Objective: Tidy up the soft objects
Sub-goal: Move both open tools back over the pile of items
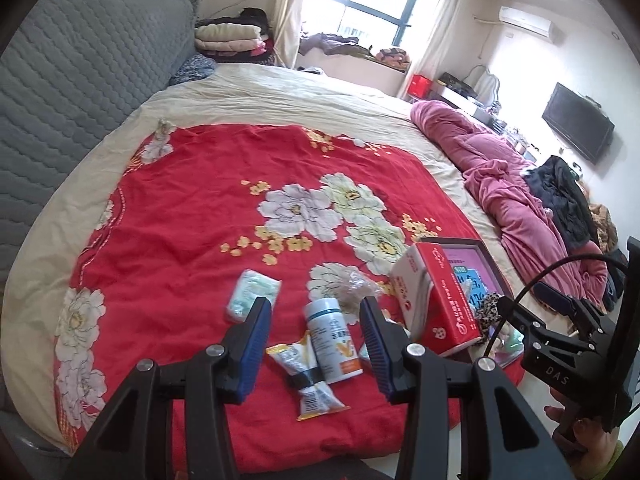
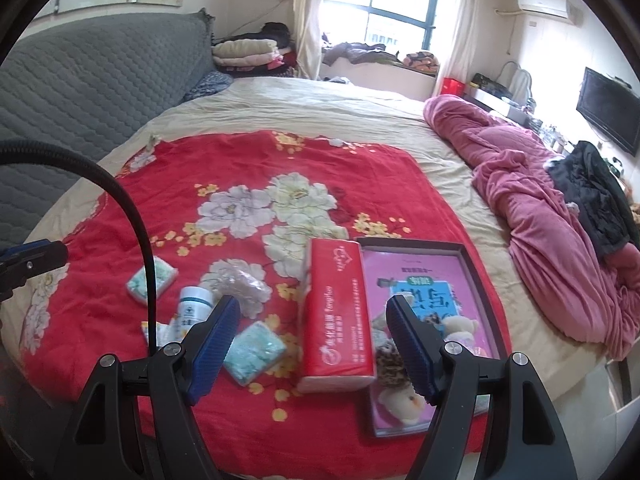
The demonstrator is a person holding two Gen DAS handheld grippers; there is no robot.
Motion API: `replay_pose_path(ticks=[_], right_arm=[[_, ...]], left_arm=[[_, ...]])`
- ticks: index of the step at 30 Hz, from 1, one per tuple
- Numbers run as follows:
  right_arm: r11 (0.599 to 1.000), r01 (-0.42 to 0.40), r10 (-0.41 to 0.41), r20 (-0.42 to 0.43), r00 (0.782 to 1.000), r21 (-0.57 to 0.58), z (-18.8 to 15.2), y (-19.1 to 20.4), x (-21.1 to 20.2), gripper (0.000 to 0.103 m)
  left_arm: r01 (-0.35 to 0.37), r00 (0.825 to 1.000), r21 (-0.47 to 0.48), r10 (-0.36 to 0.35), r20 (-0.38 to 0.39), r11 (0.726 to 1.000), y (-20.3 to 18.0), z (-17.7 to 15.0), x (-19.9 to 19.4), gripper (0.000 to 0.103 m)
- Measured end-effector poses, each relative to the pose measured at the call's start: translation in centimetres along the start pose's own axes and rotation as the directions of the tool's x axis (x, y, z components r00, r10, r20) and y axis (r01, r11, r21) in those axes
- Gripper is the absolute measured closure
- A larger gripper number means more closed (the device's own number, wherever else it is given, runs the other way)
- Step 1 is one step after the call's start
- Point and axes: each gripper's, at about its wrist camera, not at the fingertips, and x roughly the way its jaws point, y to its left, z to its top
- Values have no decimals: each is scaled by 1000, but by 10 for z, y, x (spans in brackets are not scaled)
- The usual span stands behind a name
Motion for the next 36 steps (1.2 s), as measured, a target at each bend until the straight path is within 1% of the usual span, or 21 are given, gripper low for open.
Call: replay_pose_path(ticks=[9, 13, 21, 28, 36], right_arm=[[998, -42, 42, -10, 999, -47, 1, 31, 6, 26], [996, -62, 61, -21, 998, -56, -4, 39, 10, 26], [993, -91, 87, -61, 994, -74, -19, 50, 24, 26], [991, -106, 99, -88, 991, -84, -27, 58, 38, 26], [989, -120, 108, -140, 984, -83, -32, 62, 72, 26]], left_arm=[[-30, 999, -31, 29, -23, 999, 23, -12, 2, 57], [-49, 998, -25, 48, -43, 998, 25, -21, 9, 57], [-56, 996, -28, 53, -69, 998, 26, -32, 21, 57], [-69, 992, -43, 64, -107, 997, 35, -43, 40, 57], [-79, 986, -79, 66, -152, 994, 53, -51, 68, 57]])
